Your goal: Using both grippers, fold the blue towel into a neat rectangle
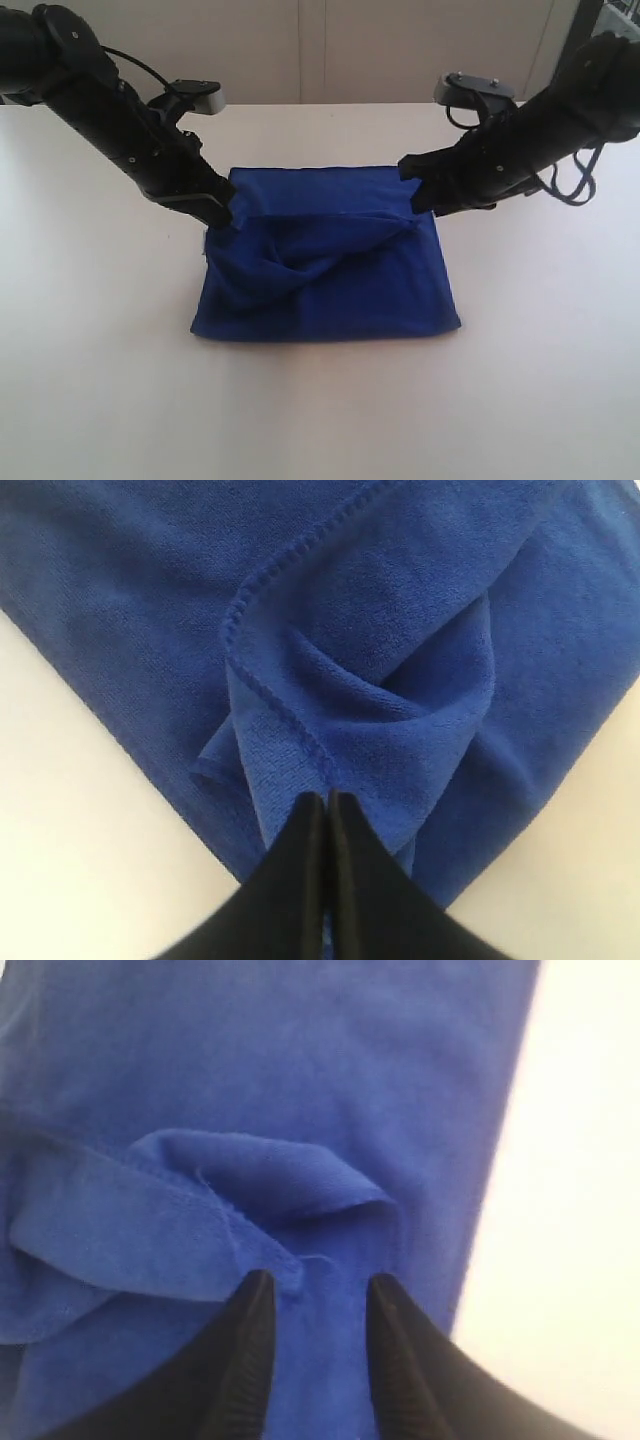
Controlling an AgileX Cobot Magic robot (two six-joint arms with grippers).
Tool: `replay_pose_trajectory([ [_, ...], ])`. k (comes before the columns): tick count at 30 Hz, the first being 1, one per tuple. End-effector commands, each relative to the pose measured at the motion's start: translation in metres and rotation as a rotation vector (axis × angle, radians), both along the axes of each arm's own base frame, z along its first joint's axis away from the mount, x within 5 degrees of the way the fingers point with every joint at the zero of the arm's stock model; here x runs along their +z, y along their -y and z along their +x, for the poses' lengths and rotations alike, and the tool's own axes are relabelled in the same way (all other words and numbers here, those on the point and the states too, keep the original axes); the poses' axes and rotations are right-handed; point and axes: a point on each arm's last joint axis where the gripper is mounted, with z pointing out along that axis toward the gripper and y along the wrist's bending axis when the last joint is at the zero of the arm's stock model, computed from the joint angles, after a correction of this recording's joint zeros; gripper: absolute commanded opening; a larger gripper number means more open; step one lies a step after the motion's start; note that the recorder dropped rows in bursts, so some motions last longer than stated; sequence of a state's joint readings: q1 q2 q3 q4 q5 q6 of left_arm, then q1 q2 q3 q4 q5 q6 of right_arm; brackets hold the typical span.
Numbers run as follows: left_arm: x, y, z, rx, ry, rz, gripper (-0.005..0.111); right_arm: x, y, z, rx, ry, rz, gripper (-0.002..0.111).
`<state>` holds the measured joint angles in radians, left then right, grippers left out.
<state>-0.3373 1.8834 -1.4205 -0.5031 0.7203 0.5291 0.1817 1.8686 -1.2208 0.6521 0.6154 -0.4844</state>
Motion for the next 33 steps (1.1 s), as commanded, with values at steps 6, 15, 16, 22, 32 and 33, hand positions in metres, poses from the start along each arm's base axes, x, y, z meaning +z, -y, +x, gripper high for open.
replay_pose_trajectory([
  [6, 0.001, 0.002, -0.003, -0.004, -0.017, -0.016, 0.000, -0.034, -0.009, 0.004, 0.031, -0.051, 0.099, 0.031],
  [15, 0.001, 0.002, -0.003, -0.001, -0.014, -0.016, 0.000, -0.036, -0.007, 0.007, 0.020, -0.019, 0.080, 0.023],
  [16, 0.001, 0.002, -0.003, 0.000, -0.012, -0.017, 0.000, -0.036, -0.007, 0.007, 0.020, -0.019, 0.080, 0.015],
  [22, 0.001, 0.002, -0.003, -0.005, -0.010, -0.016, 0.000, -0.036, -0.008, 0.006, 0.052, -0.025, 0.083, 0.000],
  [32, 0.022, -0.002, -0.005, 0.001, 0.078, -0.013, 0.000, 0.019, -0.007, -0.007, 0.161, 0.134, 0.063, 0.000],
  [33, 0.029, -0.003, -0.008, 0.001, 0.097, -0.019, 0.000, 0.028, -0.006, -0.010, 0.177, 0.156, 0.052, 0.000],
])
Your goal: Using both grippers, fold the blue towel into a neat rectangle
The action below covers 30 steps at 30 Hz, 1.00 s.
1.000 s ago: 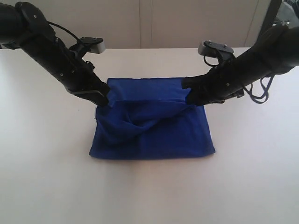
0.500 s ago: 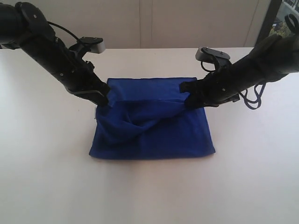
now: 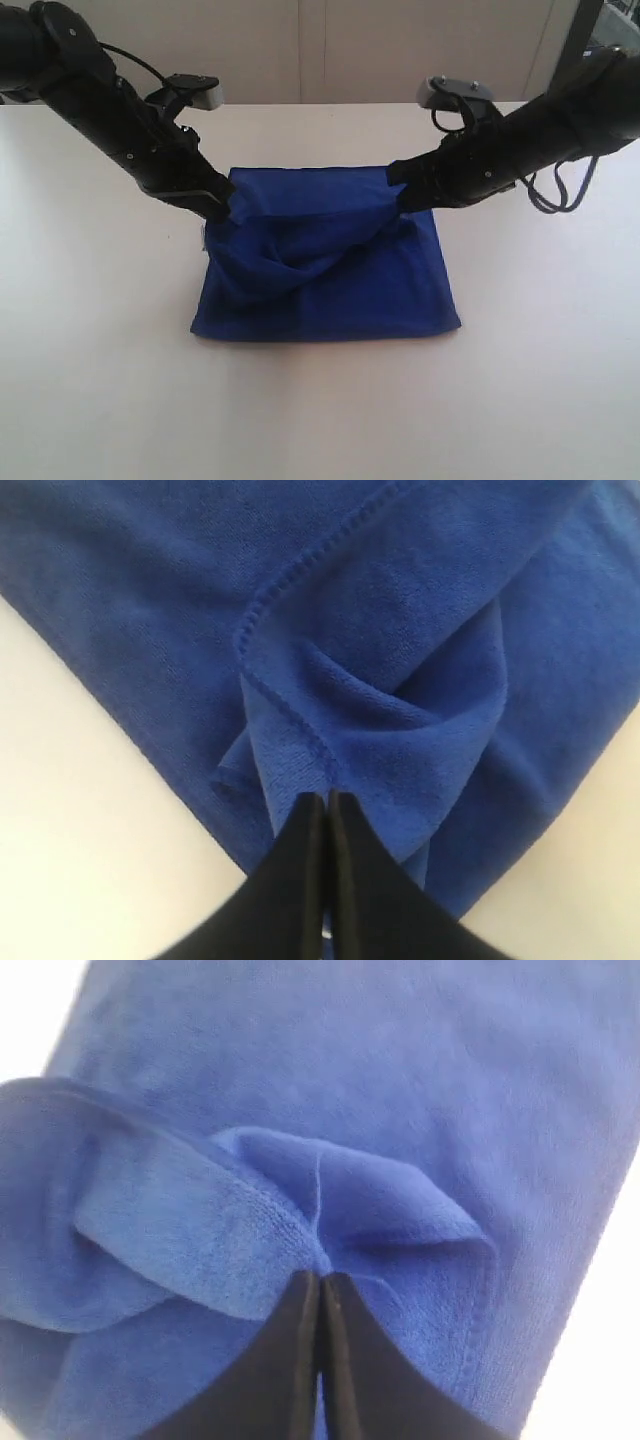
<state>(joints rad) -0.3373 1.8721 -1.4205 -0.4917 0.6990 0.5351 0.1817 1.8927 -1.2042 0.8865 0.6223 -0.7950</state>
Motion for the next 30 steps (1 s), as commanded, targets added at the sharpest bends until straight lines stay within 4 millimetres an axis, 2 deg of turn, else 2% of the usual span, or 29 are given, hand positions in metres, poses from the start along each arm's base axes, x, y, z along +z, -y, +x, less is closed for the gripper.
replay_pose_trajectory([
  [1, 0.034, -0.003, -0.012, -0.005, 0.075, -0.031, 0.000, 0.041, 0.004, -0.014, 0.063, 0.107, -0.021, 0.000],
  [7, 0.080, -0.013, -0.043, -0.019, 0.135, -0.046, 0.000, 0.080, 0.007, -0.047, 0.137, 0.130, -0.027, 0.000],
  [10, 0.100, -0.021, -0.068, -0.020, 0.173, -0.066, 0.000, 0.095, 0.012, -0.070, 0.132, 0.166, -0.042, 0.000],
  [14, 0.110, -0.026, -0.109, -0.056, 0.197, -0.076, 0.000, 0.114, 0.020, -0.105, 0.112, 0.217, -0.037, 0.000],
  [21, 0.126, -0.024, -0.173, -0.167, 0.236, -0.125, 0.000, 0.155, 0.028, -0.174, 0.143, 0.332, 0.008, 0.000],
  [25, 0.145, -0.026, -0.219, -0.269, 0.235, -0.186, 0.000, 0.177, 0.034, -0.232, 0.196, 0.383, 0.050, 0.000],
  [27, 0.147, -0.033, -0.235, -0.272, 0.218, -0.200, 0.000, 0.180, 0.036, -0.253, 0.214, 0.392, 0.063, 0.000],
  [30, 0.144, -0.042, -0.251, -0.260, 0.207, -0.212, 0.000, 0.173, 0.039, -0.271, 0.204, 0.375, 0.081, 0.000],
])
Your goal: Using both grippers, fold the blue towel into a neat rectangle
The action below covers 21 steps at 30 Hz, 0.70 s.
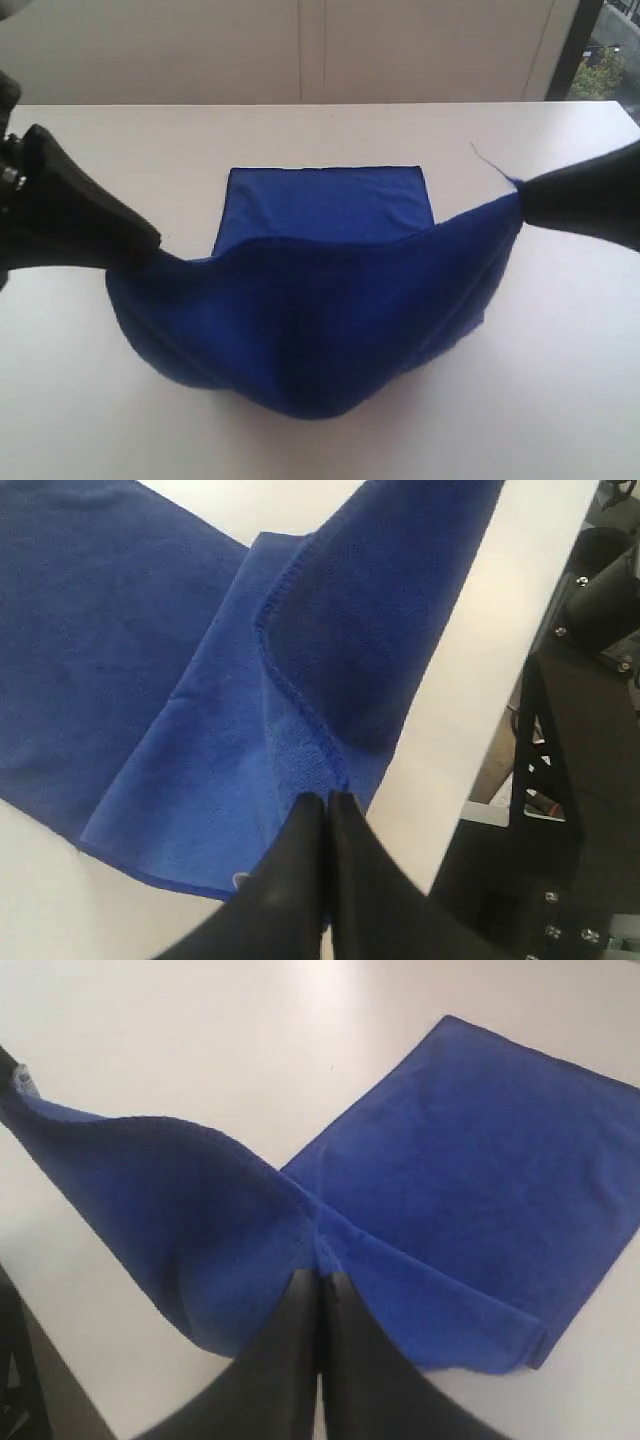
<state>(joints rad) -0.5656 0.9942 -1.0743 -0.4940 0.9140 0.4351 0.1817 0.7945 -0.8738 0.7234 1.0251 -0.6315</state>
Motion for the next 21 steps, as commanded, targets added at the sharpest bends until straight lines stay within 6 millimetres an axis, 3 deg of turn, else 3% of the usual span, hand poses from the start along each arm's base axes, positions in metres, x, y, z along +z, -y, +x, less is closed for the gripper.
replay_pose_trajectory([
  [1, -0.004, -0.008, -0.020, -0.001, -0.051, -0.021, 0.000, -0.008, 0.003, -0.017, -0.005, -0.025, 0.012, 0.000],
  [5, -0.014, -0.008, -0.021, -0.001, -0.086, -0.023, 0.000, -0.009, 0.003, -0.021, -0.002, -0.021, 0.019, 0.000],
  [12, -0.009, -0.005, -0.012, 0.065, -0.011, -0.089, 0.000, -0.006, 0.005, -0.014, -0.073, 0.023, 0.045, 0.000],
  [21, -0.020, 0.008, 0.016, 0.135, -0.015, -0.094, 0.000, -0.017, 0.006, 0.019, -0.174, -0.028, 0.021, 0.000],
])
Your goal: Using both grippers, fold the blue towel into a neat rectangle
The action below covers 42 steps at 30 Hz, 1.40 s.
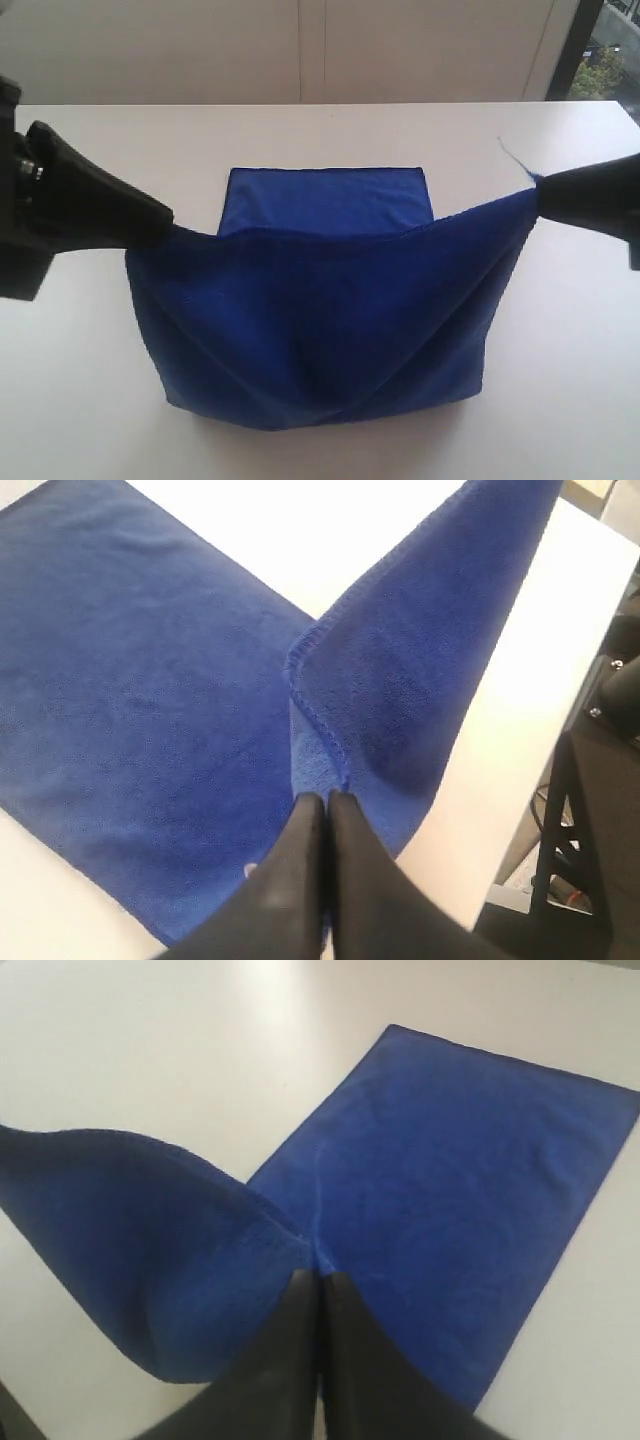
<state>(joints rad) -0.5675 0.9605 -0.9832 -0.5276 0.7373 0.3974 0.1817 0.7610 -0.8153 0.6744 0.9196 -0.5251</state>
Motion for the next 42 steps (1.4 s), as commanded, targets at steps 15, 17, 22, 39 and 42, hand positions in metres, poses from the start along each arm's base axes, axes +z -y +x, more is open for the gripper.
replay_pose_trajectory([
  [15, -0.033, 0.024, 0.074, 0.191, 0.153, 0.058, 0.000, -0.051, -0.004, 0.092, -0.158, -0.116, -0.074, 0.000],
  [17, -0.032, 0.024, 0.075, 0.198, 0.176, 0.059, 0.000, -0.052, -0.003, 0.095, -0.169, -0.109, -0.077, 0.000],
  [22, -0.038, 0.026, 0.083, 0.224, 0.162, 0.057, 0.000, -0.053, -0.003, 0.102, -0.198, -0.088, -0.072, 0.000],
  [39, -0.044, 0.026, 0.115, 0.334, 0.198, 0.035, 0.000, -0.053, -0.007, 0.144, -0.233, -0.078, -0.079, 0.000],
  [42, -0.039, 0.028, 0.119, 0.337, 0.212, 0.024, 0.000, -0.048, -0.008, 0.149, -0.238, -0.060, -0.075, 0.000],
])
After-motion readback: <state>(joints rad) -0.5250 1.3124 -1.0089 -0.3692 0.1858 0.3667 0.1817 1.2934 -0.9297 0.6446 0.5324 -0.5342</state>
